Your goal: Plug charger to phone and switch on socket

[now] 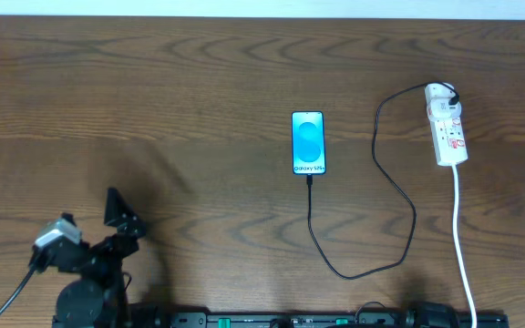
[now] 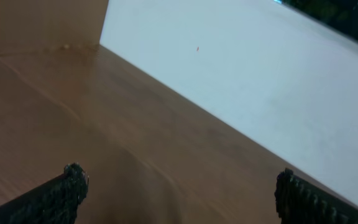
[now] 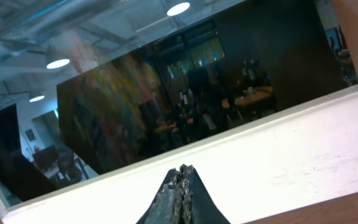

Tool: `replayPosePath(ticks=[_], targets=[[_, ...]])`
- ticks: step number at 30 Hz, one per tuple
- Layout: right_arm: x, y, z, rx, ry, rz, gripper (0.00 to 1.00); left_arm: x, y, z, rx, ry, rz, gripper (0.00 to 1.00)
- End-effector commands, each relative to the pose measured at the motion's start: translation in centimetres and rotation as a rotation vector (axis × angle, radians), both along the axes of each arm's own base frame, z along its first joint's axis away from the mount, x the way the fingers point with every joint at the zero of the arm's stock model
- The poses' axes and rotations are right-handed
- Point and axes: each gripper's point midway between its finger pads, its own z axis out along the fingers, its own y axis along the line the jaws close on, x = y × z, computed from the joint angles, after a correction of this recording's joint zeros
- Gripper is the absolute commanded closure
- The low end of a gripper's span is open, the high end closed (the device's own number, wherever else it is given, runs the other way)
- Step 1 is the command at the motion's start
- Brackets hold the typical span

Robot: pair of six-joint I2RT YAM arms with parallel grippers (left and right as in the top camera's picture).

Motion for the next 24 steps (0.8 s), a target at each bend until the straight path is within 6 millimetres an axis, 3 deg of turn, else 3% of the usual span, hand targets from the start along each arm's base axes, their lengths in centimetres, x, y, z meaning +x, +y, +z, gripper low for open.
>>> replayPosePath(ticks=[1,6,17,22,24], targets=[[-0.3,0.1,0.0,-0.014,-0.007,0.004,0.99,1.6,0.3,-3.3,-0.011,0.018,0.006,0.02],[-0.3,0.1,0.1,-0.014,-0.007,0.005,0.99,2.9,0.4,-6.0,-0.01,0.016,0.006,0.02],[-0.3,1.0,-0.1,-0.029,-0.002,0.053,0.99,4.2,-0.3,-9.6,0.074,0.053,-0.058,0.02],[-0.2,1.0,-0.1,-0.029,-0.001,0.053,0.98,4.4,-1.0,-10.1,0.095,0.075,-0.101,0.02],[-0.2,1.0,-0.1,-0.029,0.001,0.053,0.98,4.6,-2.1,-10.3,0.203,0.105,-0.185,0.02]])
